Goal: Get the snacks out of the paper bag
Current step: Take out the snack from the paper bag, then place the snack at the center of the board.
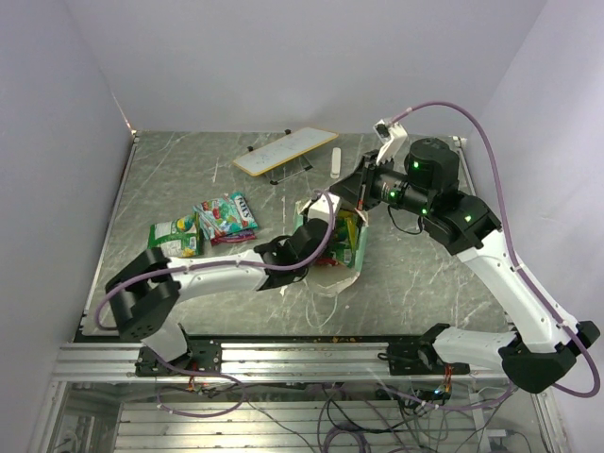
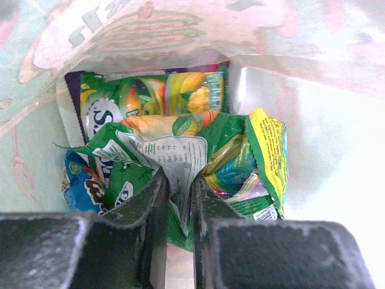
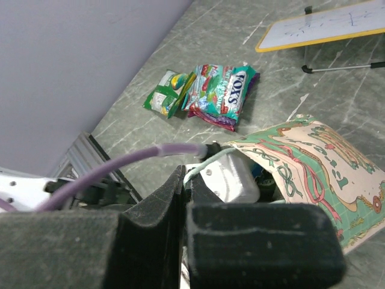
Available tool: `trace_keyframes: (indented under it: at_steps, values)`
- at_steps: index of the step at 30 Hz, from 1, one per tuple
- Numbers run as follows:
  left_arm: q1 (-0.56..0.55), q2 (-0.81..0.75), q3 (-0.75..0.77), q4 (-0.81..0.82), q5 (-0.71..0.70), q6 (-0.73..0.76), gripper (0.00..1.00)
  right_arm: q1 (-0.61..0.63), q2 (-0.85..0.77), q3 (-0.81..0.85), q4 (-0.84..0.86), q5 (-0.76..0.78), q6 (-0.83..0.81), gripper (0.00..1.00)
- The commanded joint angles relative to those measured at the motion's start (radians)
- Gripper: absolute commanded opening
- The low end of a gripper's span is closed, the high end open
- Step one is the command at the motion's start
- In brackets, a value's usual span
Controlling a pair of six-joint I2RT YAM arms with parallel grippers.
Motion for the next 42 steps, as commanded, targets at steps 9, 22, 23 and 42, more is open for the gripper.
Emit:
trace_keyframes:
  at_steps: [9,22,23,42]
  values:
    - [0.006,-0.267,0.073,-0.207,0.349,0.058,0.07,0.004,-0.058,-0.016,0.06,0.097,-0.042,0.0]
    - [0.009,-0.539,0.407,-0.668,0.488,0.21,0.07,0.002,-0.094,-0.044,0.074,0.184,-0.082,0.0]
    - [0.009,-0.541,0.455,-0.713,0.443,0.212,0.07,0.003,-0.095,-0.046,0.074,0.189,-0.084,0.0]
    - [0.692,-0.163,0.691,-1.171,0.19,0.051,0.07,0.004,0.076,0.193,-0.033,0.062,-0.15,0.0]
